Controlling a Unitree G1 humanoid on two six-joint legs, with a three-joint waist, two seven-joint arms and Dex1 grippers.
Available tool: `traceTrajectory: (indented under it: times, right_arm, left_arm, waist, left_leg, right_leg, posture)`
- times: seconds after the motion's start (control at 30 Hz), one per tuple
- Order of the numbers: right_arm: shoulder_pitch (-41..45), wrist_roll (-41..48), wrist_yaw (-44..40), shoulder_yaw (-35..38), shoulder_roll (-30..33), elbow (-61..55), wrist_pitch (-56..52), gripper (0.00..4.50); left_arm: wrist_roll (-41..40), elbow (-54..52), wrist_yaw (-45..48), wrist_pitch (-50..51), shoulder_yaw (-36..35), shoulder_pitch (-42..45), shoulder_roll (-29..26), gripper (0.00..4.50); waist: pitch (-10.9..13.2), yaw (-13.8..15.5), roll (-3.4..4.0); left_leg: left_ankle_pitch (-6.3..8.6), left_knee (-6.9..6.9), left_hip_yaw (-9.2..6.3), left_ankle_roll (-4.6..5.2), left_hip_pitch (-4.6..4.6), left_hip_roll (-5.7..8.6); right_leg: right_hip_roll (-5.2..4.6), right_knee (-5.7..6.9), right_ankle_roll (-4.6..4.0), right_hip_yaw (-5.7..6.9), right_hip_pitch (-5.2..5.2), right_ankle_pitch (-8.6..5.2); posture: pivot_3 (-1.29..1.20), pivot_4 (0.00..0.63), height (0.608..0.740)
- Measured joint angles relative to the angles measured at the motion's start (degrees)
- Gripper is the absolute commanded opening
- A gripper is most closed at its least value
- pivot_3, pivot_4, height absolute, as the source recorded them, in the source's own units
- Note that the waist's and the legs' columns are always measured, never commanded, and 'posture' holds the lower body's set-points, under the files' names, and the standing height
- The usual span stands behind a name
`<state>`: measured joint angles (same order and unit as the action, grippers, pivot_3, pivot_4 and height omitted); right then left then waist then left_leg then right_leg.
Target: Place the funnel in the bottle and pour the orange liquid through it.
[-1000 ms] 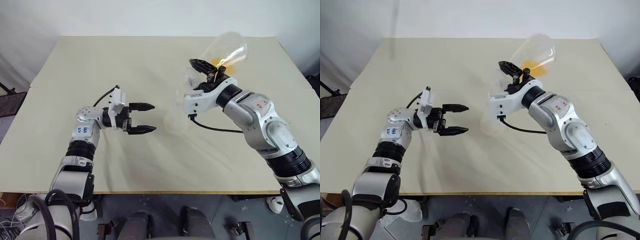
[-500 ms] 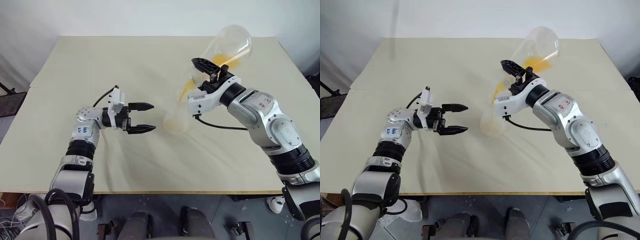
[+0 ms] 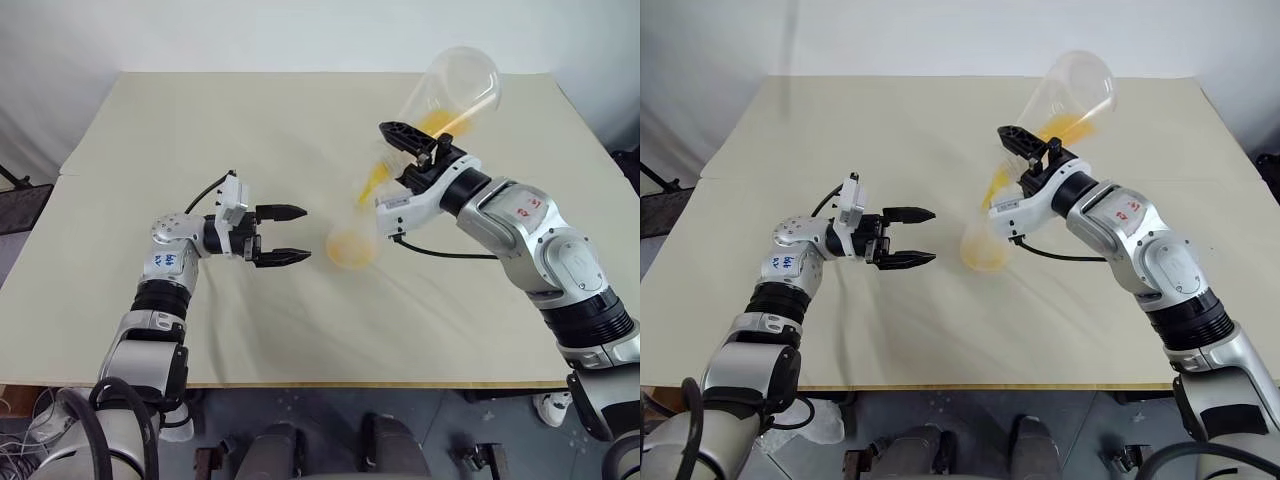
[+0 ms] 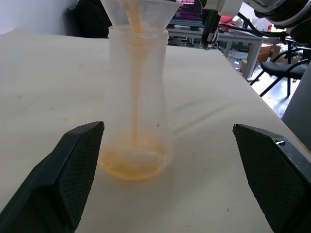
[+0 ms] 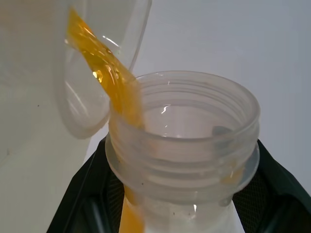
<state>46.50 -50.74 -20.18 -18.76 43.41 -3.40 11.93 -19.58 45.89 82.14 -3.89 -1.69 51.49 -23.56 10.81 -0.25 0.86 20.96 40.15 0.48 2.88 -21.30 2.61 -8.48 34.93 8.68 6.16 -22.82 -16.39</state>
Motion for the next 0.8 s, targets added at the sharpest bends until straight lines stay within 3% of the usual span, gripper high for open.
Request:
traceTrajectory:
  times: [0.8]
  right_arm:
    - [3.0, -3.6, 3.1, 0.0, 1.2, 4.0, 6.3, 2.46]
  left_arm:
    - [0.0, 0.3, -0.1, 0.0, 0.0, 0.3, 0.0, 4.50]
  waist:
    - [0.0, 0.0, 0.00]
  left_leg:
    - [0.00, -0.01, 0.00, 0.00, 0.00, -0.01]
  right_leg:
    - [0.00, 0.00, 0.00, 0.00, 0.00, 0.00]
  posture:
    - [0.00, 0.150, 0.740]
